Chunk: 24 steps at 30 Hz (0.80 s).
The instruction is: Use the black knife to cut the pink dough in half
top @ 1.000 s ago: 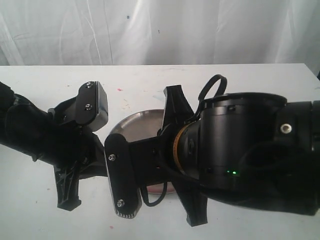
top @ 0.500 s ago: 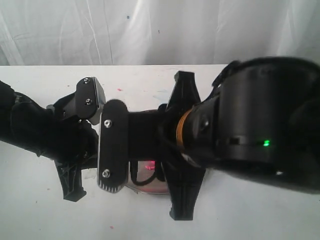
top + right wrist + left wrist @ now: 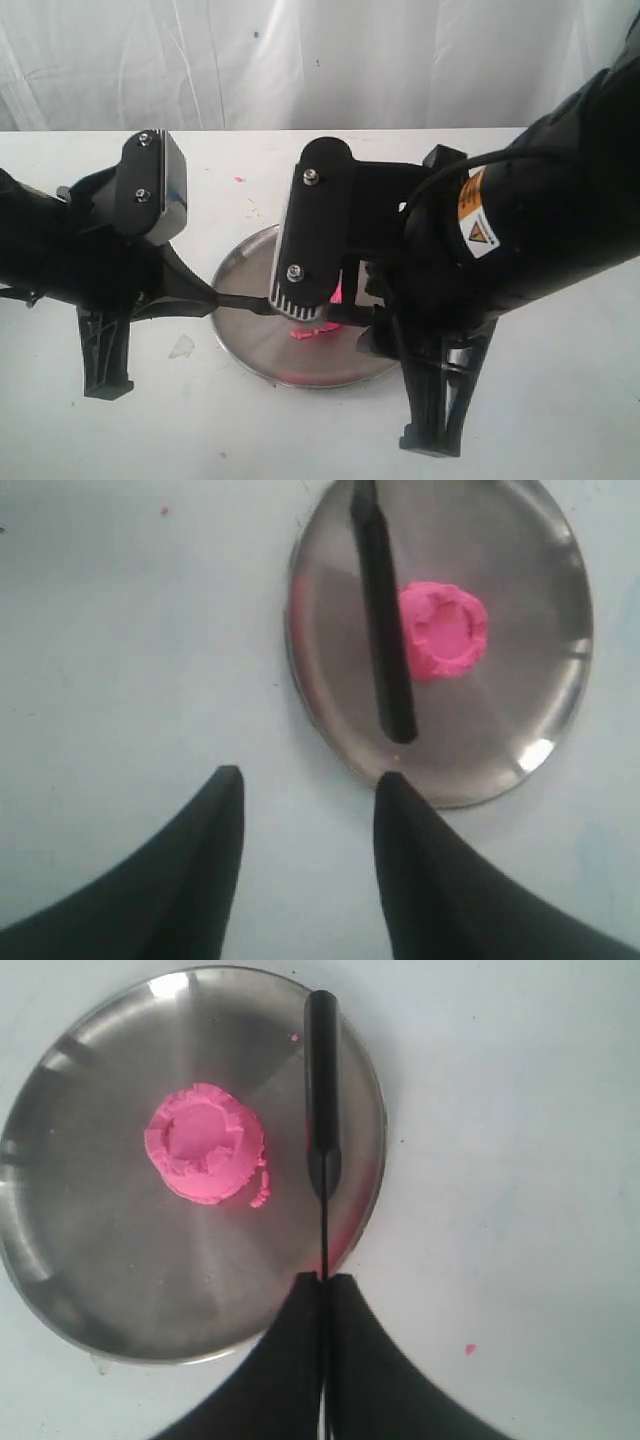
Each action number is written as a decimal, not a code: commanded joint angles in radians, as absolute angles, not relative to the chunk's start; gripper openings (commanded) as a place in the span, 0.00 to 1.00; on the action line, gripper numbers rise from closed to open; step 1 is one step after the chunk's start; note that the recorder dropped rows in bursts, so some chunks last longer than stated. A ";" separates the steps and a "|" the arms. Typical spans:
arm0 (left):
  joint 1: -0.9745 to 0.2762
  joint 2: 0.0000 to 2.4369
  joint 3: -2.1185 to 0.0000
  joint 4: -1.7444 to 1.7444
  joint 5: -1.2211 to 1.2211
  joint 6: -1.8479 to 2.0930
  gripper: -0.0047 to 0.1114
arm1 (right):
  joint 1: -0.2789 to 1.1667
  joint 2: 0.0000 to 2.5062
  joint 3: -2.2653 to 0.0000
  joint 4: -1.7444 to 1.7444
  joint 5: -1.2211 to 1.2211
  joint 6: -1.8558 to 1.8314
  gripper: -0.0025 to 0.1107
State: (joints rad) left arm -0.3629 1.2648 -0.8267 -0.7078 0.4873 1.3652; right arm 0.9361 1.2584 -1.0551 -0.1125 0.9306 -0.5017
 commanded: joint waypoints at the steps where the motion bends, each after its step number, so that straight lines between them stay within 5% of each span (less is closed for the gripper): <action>1: -0.363 1.210 -0.828 -0.723 0.507 1.367 0.04 | 0.924 1.249 -1.061 -0.022 0.844 -0.565 0.37; 24: -0.363 1.046 -0.828 -0.723 0.681 1.367 0.04 | 0.924 1.368 -1.061 -0.026 0.759 -0.598 0.44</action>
